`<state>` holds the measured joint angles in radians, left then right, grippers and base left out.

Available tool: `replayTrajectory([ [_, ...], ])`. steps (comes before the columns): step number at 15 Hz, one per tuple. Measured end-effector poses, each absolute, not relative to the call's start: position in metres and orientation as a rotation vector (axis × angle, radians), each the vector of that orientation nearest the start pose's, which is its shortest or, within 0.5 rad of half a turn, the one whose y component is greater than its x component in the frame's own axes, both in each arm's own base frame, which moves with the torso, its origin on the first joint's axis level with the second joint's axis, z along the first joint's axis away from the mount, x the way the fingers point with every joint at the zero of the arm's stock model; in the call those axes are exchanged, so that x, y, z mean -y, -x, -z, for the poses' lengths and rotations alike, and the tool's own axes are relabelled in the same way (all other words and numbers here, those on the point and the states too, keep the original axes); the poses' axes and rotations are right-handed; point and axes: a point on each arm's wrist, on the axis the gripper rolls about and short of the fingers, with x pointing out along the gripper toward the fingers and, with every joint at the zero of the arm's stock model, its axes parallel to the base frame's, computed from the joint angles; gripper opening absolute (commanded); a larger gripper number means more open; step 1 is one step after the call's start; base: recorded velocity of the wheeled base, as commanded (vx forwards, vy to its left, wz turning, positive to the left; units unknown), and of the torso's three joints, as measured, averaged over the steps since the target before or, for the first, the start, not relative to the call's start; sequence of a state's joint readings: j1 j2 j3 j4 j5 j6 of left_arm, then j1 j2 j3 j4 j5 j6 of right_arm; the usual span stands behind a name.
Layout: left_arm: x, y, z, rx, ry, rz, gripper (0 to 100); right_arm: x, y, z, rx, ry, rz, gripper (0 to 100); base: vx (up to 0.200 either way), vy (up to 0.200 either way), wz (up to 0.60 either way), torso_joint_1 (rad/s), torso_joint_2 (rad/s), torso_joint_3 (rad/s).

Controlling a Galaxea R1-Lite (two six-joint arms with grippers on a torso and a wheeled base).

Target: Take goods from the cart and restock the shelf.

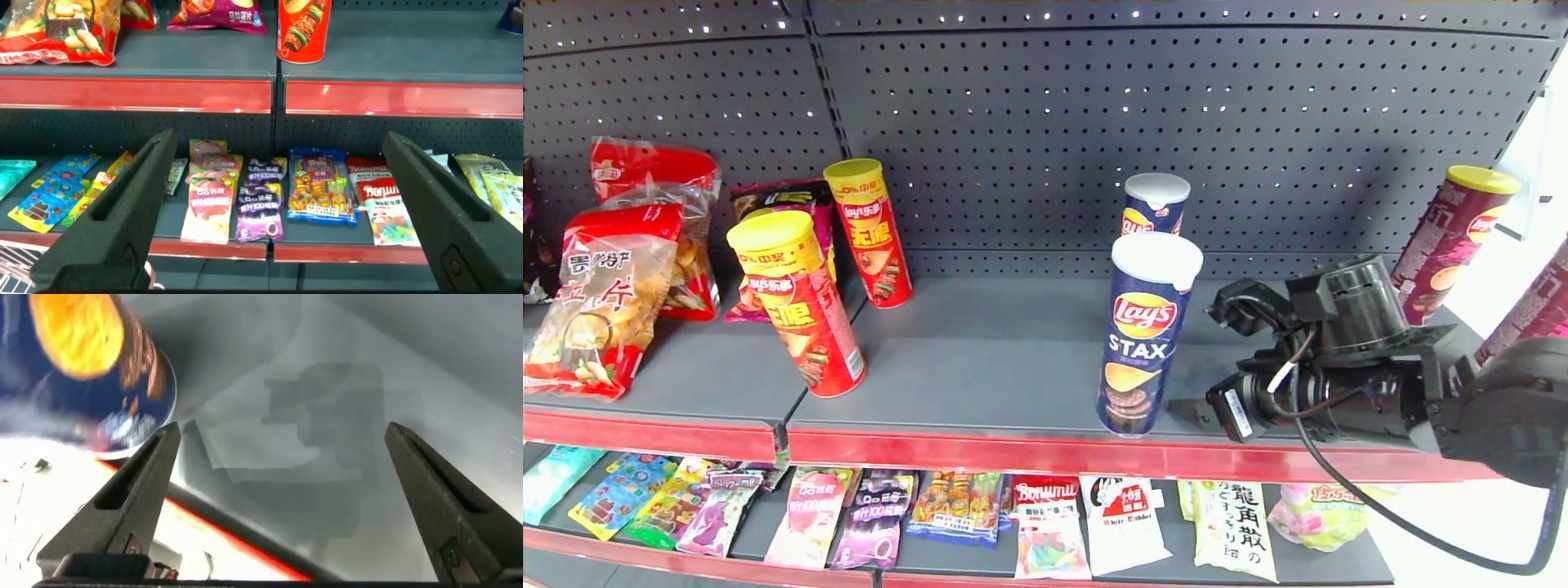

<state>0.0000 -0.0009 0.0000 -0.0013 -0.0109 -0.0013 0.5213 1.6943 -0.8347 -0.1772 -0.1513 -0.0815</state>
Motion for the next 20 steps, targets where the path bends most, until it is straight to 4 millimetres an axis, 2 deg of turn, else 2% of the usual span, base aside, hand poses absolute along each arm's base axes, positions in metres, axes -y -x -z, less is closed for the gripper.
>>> replayTrajectory([
  [3,0.0,0.023,-0.076,0.002,0.001,0.011,100,-0.121,-0.227,-0.171,-0.57,0.275,-0.364,100,0.0,0.0,0.0,0.0,0.0,0.0],
  [5,0.0,0.023,-0.076,0.002,0.001,0.011,100,-0.1,-0.203,-0.187,-0.502,0.246,-0.34,100,0.0,0.0,0.0,0.0,0.0,0.0],
  [7,0.0,0.023,-0.076,0.002,0.001,0.011,100,-0.073,-0.167,-0.198,-0.424,0.226,-0.312,100,0.0,0.0,0.0,0.0,0.0,0.0],
  [9,0.0,0.023,-0.076,0.002,0.002,0.011,100,-0.045,-0.13,-0.197,-0.355,0.204,-0.3,100,0.0,0.0,0.0,0.0,0.0,0.0],
  [12,0.0,0.023,-0.076,0.002,0.001,0.011,100,-0.009,-0.064,-0.173,-0.235,0.148,-0.173,100,0.0,0.0,0.0,0.0,0.0,0.0],
  [15,0.0,0.023,-0.076,0.002,0.001,0.01,100,-0.001,-0.011,-0.128,-0.125,0.12,-0.076,100,0.0,0.0,0.0,0.0,0.0,0.0],
  [18,0.0,0.023,-0.076,0.002,0.001,0.01,100,-0.001,0.01,-0.092,-0.114,-0.004,0.018,100,0.0,0.0,0.0,0.0,0.0,0.0],
  [20,0.0,0.023,-0.076,0.002,0.001,0.011,100,-0.001,0.014,-0.081,-0.111,0.022,0.03,100,0.0,0.0,0.0,0.0,0.0,0.0],
])
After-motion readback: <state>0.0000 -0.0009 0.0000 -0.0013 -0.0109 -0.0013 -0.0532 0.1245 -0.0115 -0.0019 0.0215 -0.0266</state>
